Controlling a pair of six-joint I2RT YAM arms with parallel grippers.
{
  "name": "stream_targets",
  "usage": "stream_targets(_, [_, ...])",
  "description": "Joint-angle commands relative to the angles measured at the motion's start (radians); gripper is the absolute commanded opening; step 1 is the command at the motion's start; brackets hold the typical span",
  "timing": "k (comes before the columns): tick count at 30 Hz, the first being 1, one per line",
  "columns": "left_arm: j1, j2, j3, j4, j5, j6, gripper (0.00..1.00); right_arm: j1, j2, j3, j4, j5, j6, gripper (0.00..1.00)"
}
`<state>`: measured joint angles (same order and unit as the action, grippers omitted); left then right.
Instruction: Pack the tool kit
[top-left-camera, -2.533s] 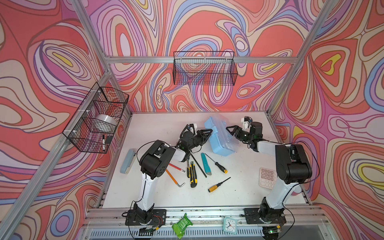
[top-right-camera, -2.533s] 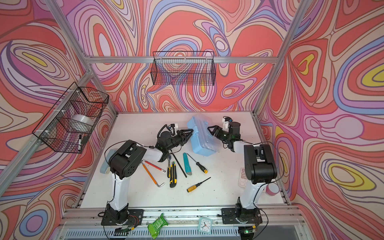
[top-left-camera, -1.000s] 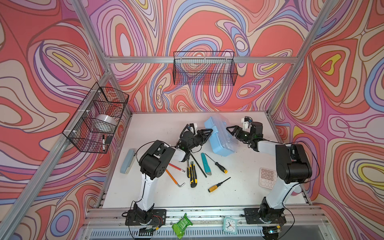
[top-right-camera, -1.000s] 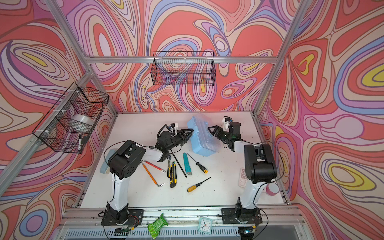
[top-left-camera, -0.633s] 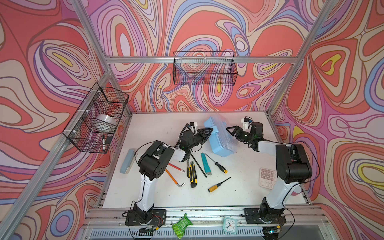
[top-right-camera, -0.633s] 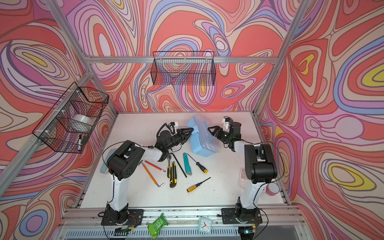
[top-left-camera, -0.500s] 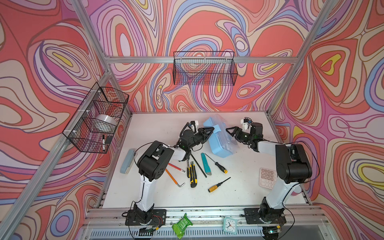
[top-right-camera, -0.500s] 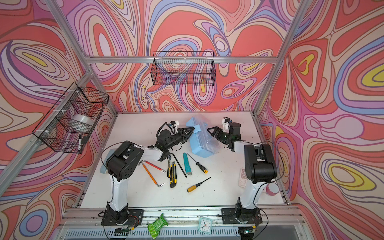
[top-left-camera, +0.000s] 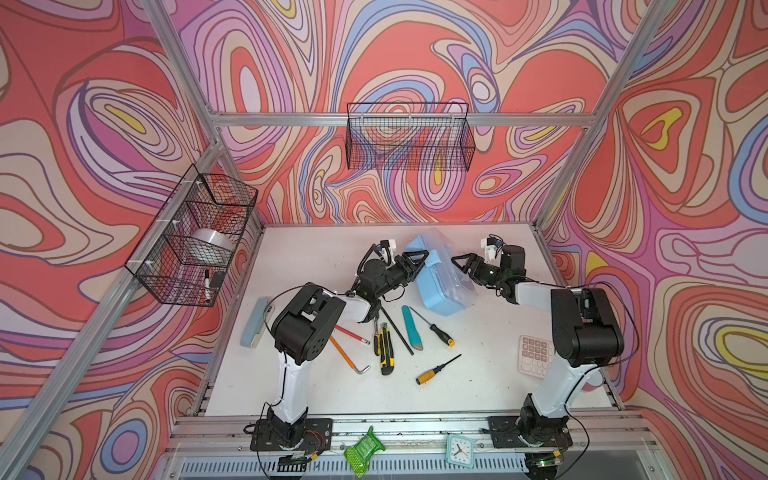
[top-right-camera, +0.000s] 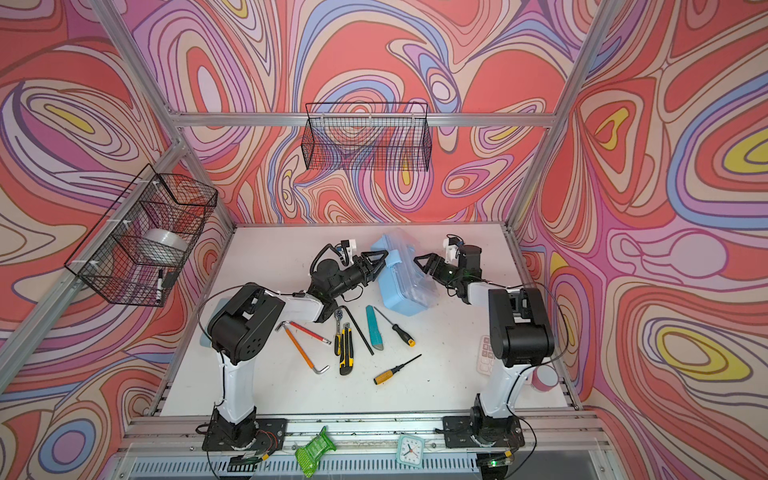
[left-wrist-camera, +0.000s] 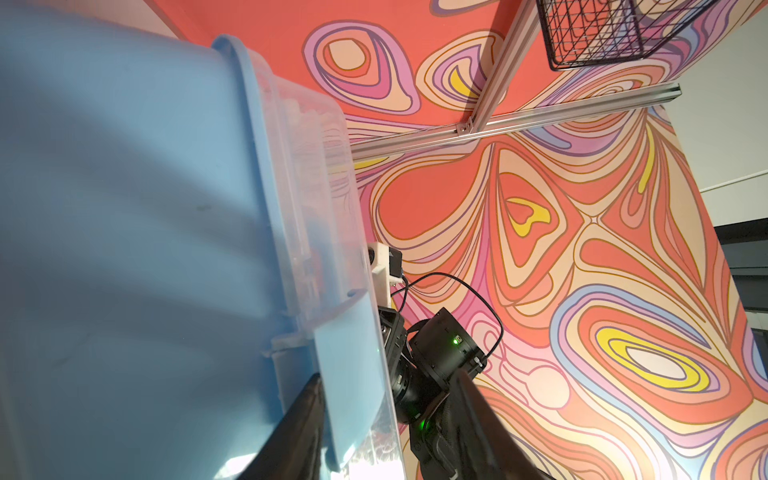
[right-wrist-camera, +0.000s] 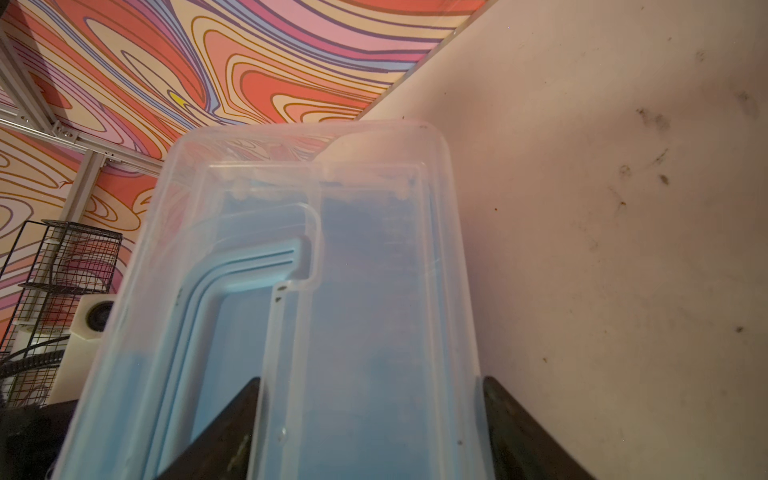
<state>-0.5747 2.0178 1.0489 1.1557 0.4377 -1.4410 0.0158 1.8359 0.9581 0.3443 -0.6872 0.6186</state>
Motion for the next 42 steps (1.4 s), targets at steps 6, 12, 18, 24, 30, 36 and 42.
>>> stream_targets(6, [0.022,-0.152,-0.013,-0.092,0.013,0.114,0.5,0.013,0.052,-0.051,-0.196,0.052,-0.077,0.54])
stream_targets(12, [0.037,-0.174,-0.053,-0.166,0.006,0.143,0.49,0.01,0.048,-0.041,-0.201,0.05,-0.075,0.54])
stream_targets(18, [0.049,-0.234,-0.05,-0.337,0.009,0.224,0.49,0.009,0.048,-0.031,-0.209,0.055,-0.077,0.54])
stream_targets(24, [0.048,-0.267,-0.051,-0.496,0.009,0.274,0.48,0.009,0.042,-0.017,-0.234,0.073,-0.091,0.54])
stream_targets(30, [0.027,-0.254,-0.025,-0.583,0.007,0.315,0.53,0.009,0.04,0.001,-0.248,0.078,-0.099,0.54])
stream_targets(36, [0.023,-0.227,0.009,-0.644,-0.007,0.333,0.54,0.009,0.037,0.013,-0.261,0.08,-0.105,0.54])
stream_targets(42, [0.016,-0.216,0.014,-0.696,-0.034,0.348,0.45,0.003,0.033,0.02,-0.276,0.087,-0.112,0.54])
